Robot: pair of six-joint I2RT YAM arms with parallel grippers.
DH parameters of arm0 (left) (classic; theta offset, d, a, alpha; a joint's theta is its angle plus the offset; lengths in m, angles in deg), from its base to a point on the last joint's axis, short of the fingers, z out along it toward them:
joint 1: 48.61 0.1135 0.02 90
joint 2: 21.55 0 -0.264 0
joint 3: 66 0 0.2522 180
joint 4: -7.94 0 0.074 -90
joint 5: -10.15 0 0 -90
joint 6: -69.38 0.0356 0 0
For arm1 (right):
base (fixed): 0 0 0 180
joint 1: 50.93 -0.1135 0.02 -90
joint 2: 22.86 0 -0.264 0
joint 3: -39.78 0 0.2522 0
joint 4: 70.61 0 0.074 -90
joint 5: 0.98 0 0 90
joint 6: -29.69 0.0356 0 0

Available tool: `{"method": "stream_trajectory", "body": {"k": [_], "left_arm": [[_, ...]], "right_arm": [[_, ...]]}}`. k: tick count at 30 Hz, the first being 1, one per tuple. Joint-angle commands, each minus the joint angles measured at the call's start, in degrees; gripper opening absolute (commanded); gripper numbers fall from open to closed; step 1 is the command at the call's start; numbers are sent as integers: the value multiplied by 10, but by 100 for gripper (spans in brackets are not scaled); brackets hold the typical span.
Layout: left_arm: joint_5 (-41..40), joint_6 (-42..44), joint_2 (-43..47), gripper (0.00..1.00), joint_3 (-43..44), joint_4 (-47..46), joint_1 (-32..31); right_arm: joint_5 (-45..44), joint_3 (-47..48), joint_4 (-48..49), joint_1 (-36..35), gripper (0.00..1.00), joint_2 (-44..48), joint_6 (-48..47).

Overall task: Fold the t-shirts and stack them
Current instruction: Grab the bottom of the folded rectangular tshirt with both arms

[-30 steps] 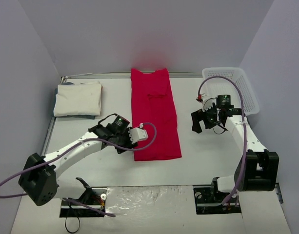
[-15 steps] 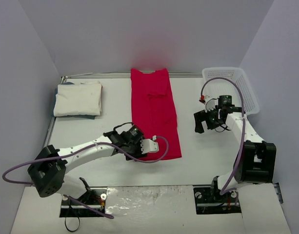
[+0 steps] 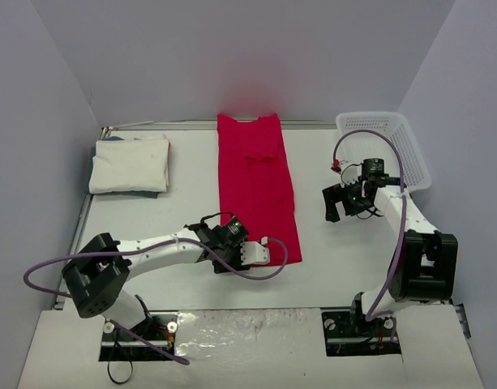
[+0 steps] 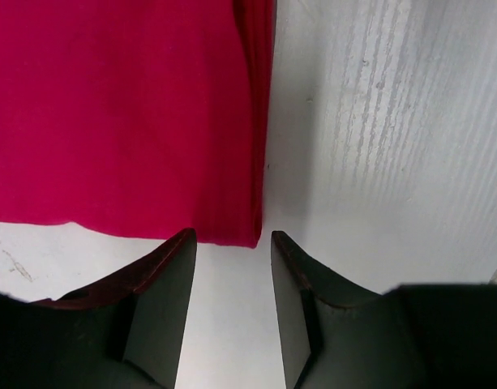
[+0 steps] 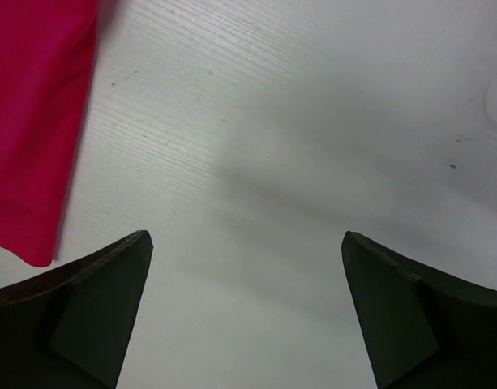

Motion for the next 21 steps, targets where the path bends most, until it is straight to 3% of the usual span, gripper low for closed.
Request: {"method": "stream_trajectory", "body": {"k": [1,9,15,18,21], "left_arm": [[-6,5,-15,40,-1,-19,-1],[-14,6,-42,34,0,-22,-1],[3,10,-55,18,-2,-9,-1],[4,10,-57,3,1,-5,-1],[9,7,-53,2,1,-6,-1]], "right_arm": [[-13,11,-6,3,100,15,-3],[-23,7,-6,3,100,19,-4],[-31,5,-4,3,100,18,-5],[-36,4,-3,4,100,21,-5],[-38,2,-1,4,100,24,-5]]}}
